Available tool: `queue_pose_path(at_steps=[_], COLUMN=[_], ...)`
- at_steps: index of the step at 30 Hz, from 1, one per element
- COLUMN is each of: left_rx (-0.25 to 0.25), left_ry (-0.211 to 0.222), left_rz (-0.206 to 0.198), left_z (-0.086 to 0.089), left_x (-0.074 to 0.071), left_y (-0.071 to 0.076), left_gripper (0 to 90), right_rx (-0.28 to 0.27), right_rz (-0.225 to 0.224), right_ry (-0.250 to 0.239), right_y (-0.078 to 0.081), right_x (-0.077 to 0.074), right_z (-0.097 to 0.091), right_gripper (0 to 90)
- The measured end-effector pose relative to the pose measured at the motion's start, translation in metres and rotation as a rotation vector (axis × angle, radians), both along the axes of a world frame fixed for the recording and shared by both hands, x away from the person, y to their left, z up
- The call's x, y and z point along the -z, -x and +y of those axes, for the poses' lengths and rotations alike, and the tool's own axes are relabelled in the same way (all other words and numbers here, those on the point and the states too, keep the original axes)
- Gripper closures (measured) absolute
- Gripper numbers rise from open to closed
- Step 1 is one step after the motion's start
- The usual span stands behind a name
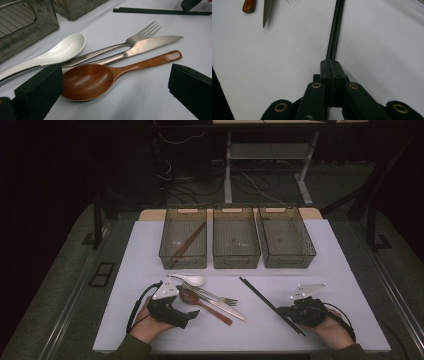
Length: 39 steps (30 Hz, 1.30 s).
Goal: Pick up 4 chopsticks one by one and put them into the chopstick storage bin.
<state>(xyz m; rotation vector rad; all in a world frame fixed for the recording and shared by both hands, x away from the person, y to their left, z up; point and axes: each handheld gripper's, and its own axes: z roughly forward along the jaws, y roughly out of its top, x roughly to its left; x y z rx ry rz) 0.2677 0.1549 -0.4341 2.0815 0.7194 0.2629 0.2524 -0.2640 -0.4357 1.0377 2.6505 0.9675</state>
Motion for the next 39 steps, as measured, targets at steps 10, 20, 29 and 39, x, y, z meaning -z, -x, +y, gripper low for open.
queue_pose_path(at_steps=[10, 20, 29, 39], left_rx=[-0.002, -0.001, 0.0, -0.004], left_ry=[-0.001, -0.001, -0.002, -0.001], left_rz=[0.0, 0.001, 0.0, 0.001], left_z=[0.0006, 0.0005, 0.0006, 0.001], left_x=[-0.0003, -0.0001, -0.0003, -0.0005], left_y=[0.0003, 0.0003, 0.0001, 0.0004], left_gripper=[0.0, 0.0, 0.0, 0.0], right_rx=[-0.008, 0.006, 0.019, -0.009], right_rz=[-0.001, -0.008, -0.012, 0.01], right_ry=[0.015, 0.019, -0.011, 0.011], right_y=[0.0, -0.0019, -0.0021, -0.0003], right_x=[-0.0004, -0.0012, -0.0041, -0.0001], right_z=[0.0013, -0.0027, -0.0058, -0.0002], right_gripper=[89.0, 89.0, 89.0, 89.0])
